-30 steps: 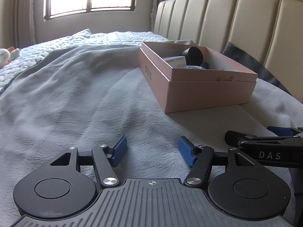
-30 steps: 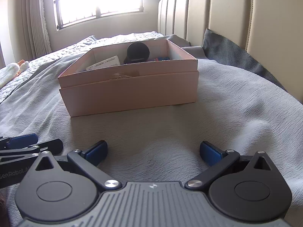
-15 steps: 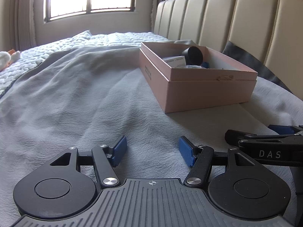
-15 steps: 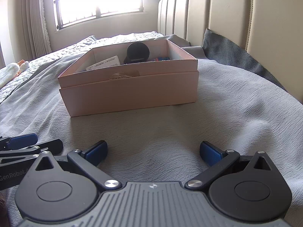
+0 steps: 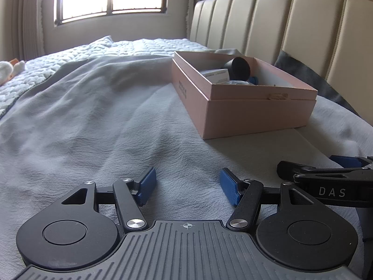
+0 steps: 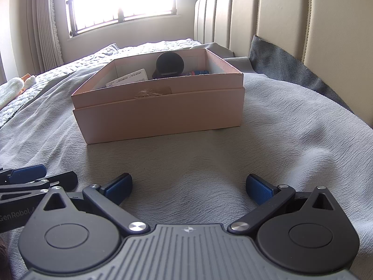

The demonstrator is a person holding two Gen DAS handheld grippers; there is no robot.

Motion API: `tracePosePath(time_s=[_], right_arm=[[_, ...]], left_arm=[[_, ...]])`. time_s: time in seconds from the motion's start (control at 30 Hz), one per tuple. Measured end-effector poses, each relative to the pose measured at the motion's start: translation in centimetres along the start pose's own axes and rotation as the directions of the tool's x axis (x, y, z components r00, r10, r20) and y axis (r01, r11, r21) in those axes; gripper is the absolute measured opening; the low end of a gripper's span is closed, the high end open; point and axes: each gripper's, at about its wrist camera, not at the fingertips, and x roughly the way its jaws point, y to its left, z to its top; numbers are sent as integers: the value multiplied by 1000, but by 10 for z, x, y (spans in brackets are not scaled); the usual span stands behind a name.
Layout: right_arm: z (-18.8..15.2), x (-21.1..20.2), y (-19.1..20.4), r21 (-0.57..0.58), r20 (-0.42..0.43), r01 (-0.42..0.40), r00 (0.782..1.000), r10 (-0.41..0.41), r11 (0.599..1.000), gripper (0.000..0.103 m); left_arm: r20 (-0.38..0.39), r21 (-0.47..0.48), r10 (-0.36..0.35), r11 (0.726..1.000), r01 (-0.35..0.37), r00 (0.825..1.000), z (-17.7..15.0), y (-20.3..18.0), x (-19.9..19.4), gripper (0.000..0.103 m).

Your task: Organize rigid objects

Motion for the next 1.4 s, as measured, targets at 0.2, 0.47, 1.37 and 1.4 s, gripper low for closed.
tracePosePath(time_s=[0.2, 0.47, 1.37, 1.4], right_arm=[[0, 0, 0, 0, 0, 0, 1000, 0, 1000, 103], [0, 0, 0, 0, 0, 0, 1000, 0, 1000, 103], [0, 0, 0, 0, 0, 0, 1000, 0, 1000, 103], [0, 0, 0, 0, 0, 0, 1000, 0, 1000, 103]], left_arm=[[-3, 1, 1, 1000, -1, 1000, 1, 0, 0, 67], [-2, -9, -8, 1000, 8, 1000, 1, 1, 0, 67], [0, -18, -15, 1000, 15, 1000, 1, 2, 0, 67], [0, -18, -15, 1000, 15, 1000, 1, 2, 0, 67]])
